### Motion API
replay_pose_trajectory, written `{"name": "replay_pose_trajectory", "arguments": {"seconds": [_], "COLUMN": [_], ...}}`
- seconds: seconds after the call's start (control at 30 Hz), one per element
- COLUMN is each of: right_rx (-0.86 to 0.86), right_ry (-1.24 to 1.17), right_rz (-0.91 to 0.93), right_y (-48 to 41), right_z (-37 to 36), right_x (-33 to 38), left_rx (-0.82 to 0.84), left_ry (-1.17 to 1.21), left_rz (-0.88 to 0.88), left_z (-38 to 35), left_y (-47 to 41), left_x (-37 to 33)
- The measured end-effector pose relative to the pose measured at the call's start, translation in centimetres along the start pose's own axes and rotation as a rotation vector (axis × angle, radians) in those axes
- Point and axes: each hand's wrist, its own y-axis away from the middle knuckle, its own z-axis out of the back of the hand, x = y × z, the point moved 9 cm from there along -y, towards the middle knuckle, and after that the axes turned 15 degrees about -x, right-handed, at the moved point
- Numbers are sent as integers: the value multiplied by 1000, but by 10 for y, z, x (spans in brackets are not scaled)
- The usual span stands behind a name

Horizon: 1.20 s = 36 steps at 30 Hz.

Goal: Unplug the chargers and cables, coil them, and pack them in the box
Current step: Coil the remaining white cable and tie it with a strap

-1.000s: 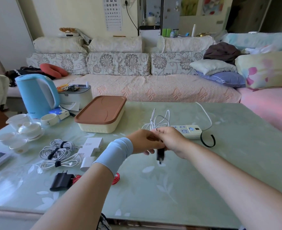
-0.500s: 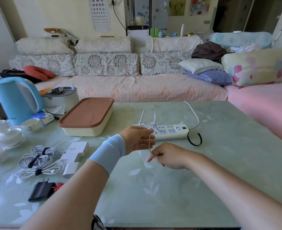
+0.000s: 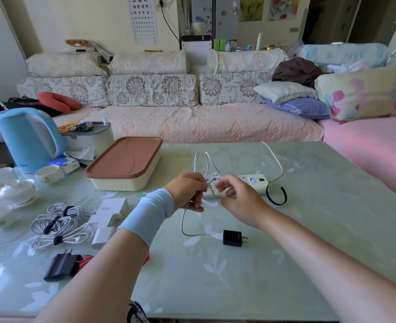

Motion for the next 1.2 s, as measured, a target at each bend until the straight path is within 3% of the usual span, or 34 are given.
{"name": "replay_pose_trajectory", "arguments": {"seconds": [0.1, 0.2, 0.3, 0.43, 0.73, 0.8, 0.9, 0.97, 1.07, 1.2], "right_rx": [-70, 144, 290, 242, 310, 248, 102, 46, 45, 13], "right_ry": [-50, -187, -212, -100, 180, 268, 344, 346, 382, 423], "right_rz": [124, 10, -61, -53, -143, -111, -23, 18, 39, 81], "right_y": [2, 8, 17, 9, 12, 7, -1, -3, -2, 0], "right_z": [6, -15, -22, -15, -11, -7, 3, 8, 7, 7], "right_x": [24, 24, 27, 28, 0, 0, 8, 16, 23, 31], "left_rx": [150, 133, -36, -298, -530, -610, -655, -601, -462, -280], "left_ry": [16, 45, 49, 85, 665, 478, -229, -539, -666, -533], "left_rz": [42, 7, -151, -218, -63, -52, -114, -181, -481, -660], "left_z": [-8, -5, 18, 51, 90, 101, 109, 100, 63, 17], "left_y": [11, 13, 4, -3, -5, -8, -19, -17, -8, 15], "left_x": [4, -2, -14, -17, -4, 5, 14, 11, -16, -44]}}
